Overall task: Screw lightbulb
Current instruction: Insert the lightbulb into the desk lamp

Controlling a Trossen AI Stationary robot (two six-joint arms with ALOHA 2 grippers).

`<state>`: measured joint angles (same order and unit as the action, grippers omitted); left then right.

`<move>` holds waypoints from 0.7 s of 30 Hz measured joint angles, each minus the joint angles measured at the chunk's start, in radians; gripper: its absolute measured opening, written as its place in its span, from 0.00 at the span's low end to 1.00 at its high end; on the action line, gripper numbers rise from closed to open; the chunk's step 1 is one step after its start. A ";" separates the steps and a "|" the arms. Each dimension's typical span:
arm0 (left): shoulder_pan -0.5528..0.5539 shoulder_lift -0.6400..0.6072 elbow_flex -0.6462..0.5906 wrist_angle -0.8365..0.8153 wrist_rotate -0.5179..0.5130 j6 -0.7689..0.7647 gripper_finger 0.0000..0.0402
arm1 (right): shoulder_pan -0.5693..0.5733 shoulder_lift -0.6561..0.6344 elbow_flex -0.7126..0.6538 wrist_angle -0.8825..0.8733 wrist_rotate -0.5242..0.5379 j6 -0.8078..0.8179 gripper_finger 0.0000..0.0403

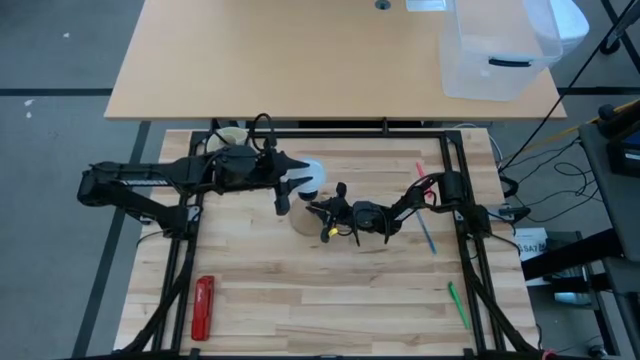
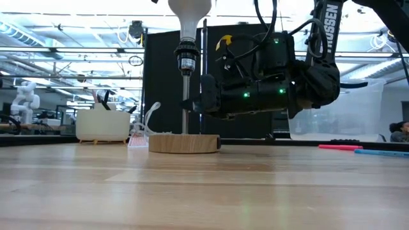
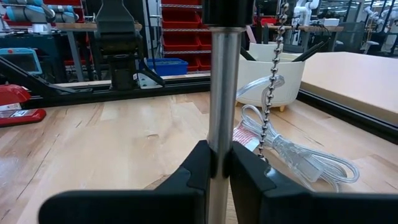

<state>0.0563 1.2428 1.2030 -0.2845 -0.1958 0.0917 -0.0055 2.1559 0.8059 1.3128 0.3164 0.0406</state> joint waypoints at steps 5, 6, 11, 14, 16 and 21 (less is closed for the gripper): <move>-0.001 -0.001 0.000 0.005 -0.008 0.000 0.38 | 0.000 0.000 0.000 -0.001 -0.001 0.000 0.07; -0.001 -0.001 0.000 0.007 -0.008 0.000 0.38 | 0.000 0.000 0.000 -0.001 -0.001 0.000 0.07; -0.001 0.000 0.000 0.021 -0.011 0.000 0.38 | 0.000 0.000 0.000 -0.001 -0.001 0.000 0.09; -0.001 0.000 0.000 0.022 -0.011 0.000 0.38 | 0.000 0.000 0.000 -0.002 -0.003 0.000 0.10; -0.001 0.000 0.000 0.020 -0.011 -0.004 0.38 | 0.000 0.000 0.000 -0.002 -0.003 0.000 0.10; -0.018 -0.011 0.000 0.008 -0.034 -0.001 0.38 | 0.000 0.000 0.000 -0.002 -0.004 0.000 0.09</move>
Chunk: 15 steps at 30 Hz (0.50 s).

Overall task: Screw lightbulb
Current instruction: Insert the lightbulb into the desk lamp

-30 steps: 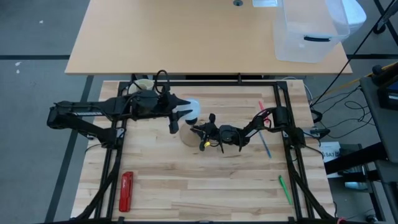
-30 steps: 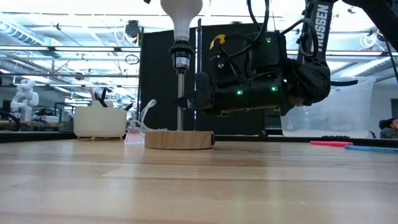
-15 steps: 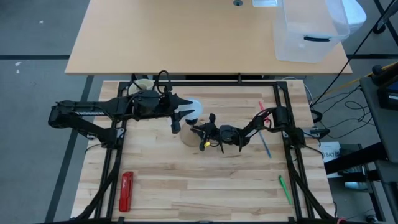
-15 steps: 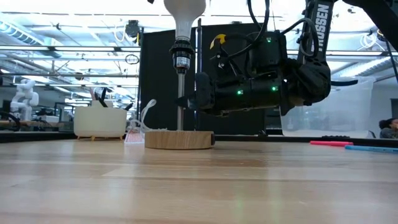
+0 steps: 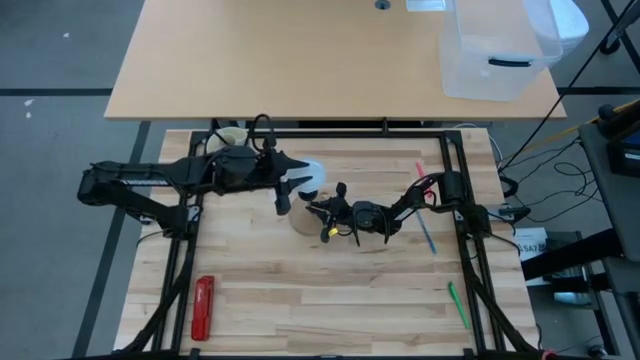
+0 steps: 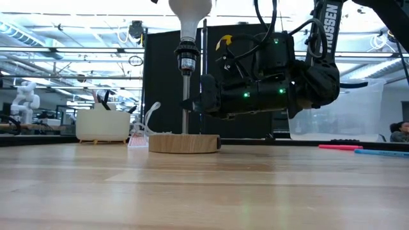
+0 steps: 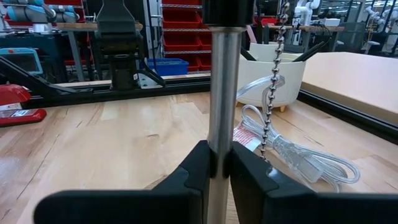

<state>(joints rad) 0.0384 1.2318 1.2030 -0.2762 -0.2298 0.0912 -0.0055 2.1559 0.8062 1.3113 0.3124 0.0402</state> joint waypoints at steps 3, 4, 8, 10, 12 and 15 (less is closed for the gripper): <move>-0.016 -0.011 -0.001 -0.004 -0.011 0.016 0.38 | 0.000 0.000 0.000 0.000 0.001 0.000 0.10; -0.021 -0.014 -0.001 -0.011 -0.021 0.019 0.38 | 0.000 0.000 0.000 0.000 0.000 0.000 0.10; -0.028 -0.024 -0.001 -0.022 -0.028 0.020 0.38 | 0.000 0.000 0.000 0.000 0.000 0.000 0.10; -0.028 -0.025 -0.001 -0.027 -0.028 0.020 0.38 | 0.000 0.000 0.000 0.000 0.000 0.000 0.10; -0.028 -0.025 -0.001 -0.032 -0.027 0.023 0.38 | 0.000 0.000 0.000 0.000 0.000 0.000 0.10; -0.028 -0.025 -0.001 -0.027 -0.027 0.032 0.38 | 0.000 0.000 0.000 0.000 0.000 -0.003 0.11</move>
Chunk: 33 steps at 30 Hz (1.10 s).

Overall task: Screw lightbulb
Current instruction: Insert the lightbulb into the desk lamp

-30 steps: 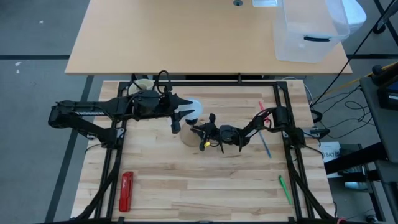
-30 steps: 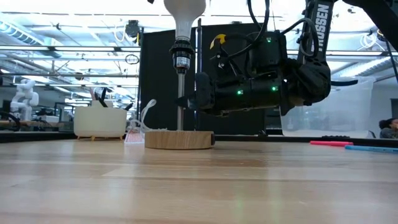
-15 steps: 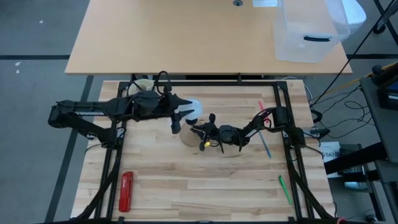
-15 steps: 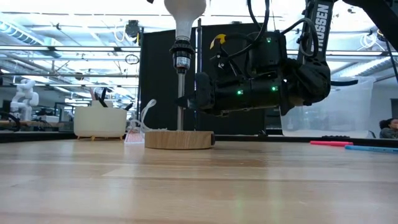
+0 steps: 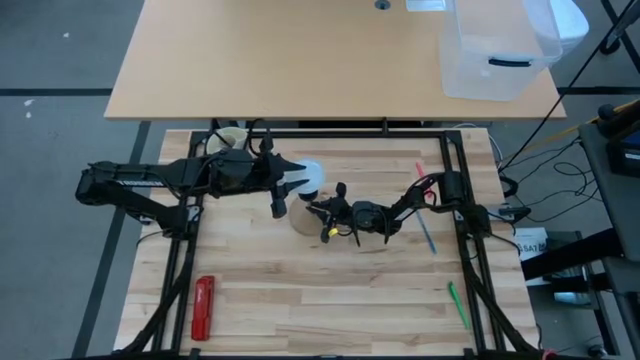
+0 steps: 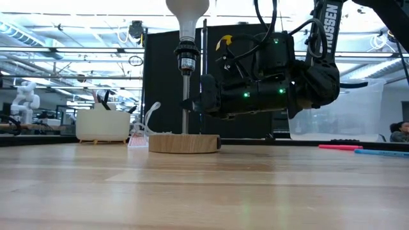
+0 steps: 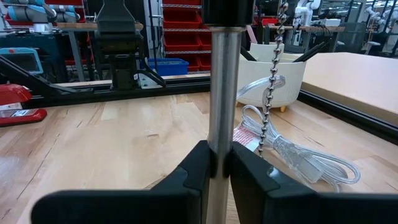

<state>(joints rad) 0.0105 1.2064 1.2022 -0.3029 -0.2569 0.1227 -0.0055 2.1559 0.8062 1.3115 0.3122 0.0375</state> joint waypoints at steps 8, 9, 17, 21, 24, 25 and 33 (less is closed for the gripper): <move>-0.016 -0.030 0.002 0.034 -0.019 0.019 0.38 | 0.000 0.000 0.000 0.004 0.000 -0.009 0.11; -0.016 -0.030 0.002 0.038 -0.022 0.020 0.38 | 0.000 0.000 0.000 0.004 0.000 -0.010 0.11; -0.016 -0.057 0.002 0.050 -0.034 0.029 0.38 | 0.001 0.002 -0.001 0.017 0.000 -0.022 0.13; -0.016 -0.057 0.002 0.045 -0.034 0.029 0.38 | 0.002 0.005 -0.003 0.006 0.000 -0.023 0.22; -0.016 -0.057 0.002 0.043 -0.035 0.039 0.38 | 0.002 0.004 -0.003 0.017 0.000 -0.019 0.30; -0.016 -0.057 0.002 0.043 -0.035 0.041 0.38 | 0.002 0.004 -0.003 0.017 0.000 -0.017 0.32; -0.017 -0.120 0.002 0.044 -0.042 0.041 0.38 | 0.001 0.003 -0.002 0.040 0.007 -0.021 0.46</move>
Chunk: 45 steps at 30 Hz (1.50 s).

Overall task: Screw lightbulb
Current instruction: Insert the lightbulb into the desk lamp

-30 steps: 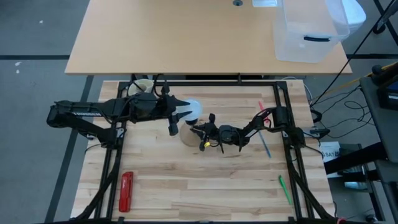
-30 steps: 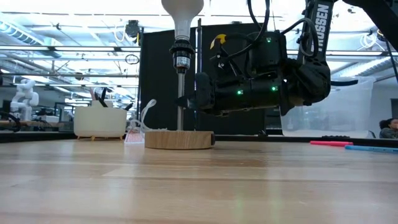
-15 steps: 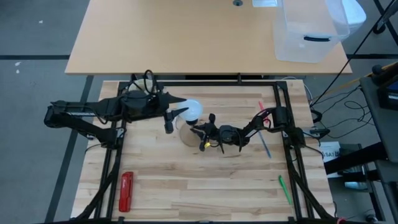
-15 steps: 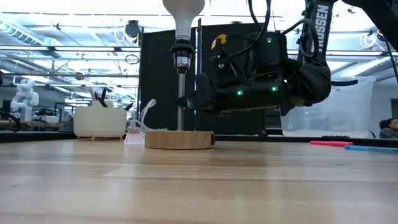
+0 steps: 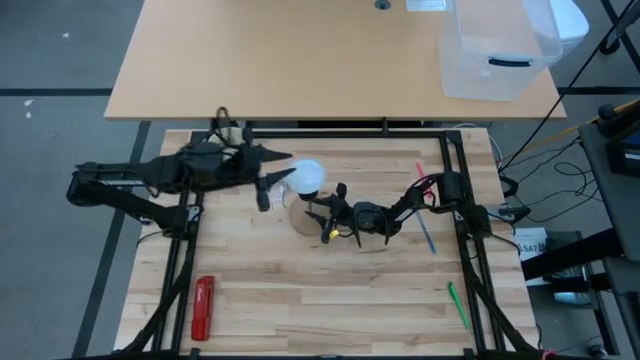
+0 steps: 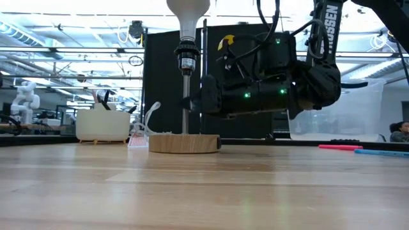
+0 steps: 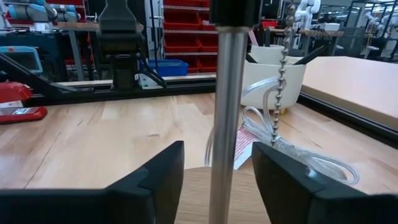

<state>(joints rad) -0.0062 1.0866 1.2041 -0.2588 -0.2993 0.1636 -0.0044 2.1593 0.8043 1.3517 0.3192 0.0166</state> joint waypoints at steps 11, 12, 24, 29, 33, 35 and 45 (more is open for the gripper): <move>-0.078 -0.153 -0.059 -0.036 -0.104 -0.004 0.30 | 0.000 -0.089 -0.070 -0.004 0.031 -0.033 0.47; -0.083 -0.167 -0.078 -0.026 -0.117 -0.007 0.28 | 0.000 -0.112 -0.086 -0.013 0.030 -0.039 0.47; -0.093 -0.283 -0.313 0.098 -0.164 -0.025 0.09 | 0.040 -0.445 -0.294 -0.189 0.108 -0.073 0.34; -0.121 -0.333 -0.400 0.106 -0.167 -0.052 0.01 | 0.053 -0.535 -0.304 -0.191 0.101 -0.167 0.09; -0.171 -0.347 -0.503 0.192 -0.210 -0.054 0.00 | 0.054 -0.570 -0.279 -0.190 0.098 -0.251 0.02; -0.188 -0.347 -0.557 0.249 -0.216 -0.052 0.00 | 0.053 -0.575 -0.261 -0.195 0.098 -0.286 0.01; -0.186 -0.279 -0.790 0.654 -0.217 -0.045 0.00 | -0.005 -0.576 -0.123 -0.325 0.097 -0.327 0.00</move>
<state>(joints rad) -0.1922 0.8074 0.4145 0.3957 -0.5159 0.1190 -0.0091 1.5837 0.6816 1.0268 0.4159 -0.3103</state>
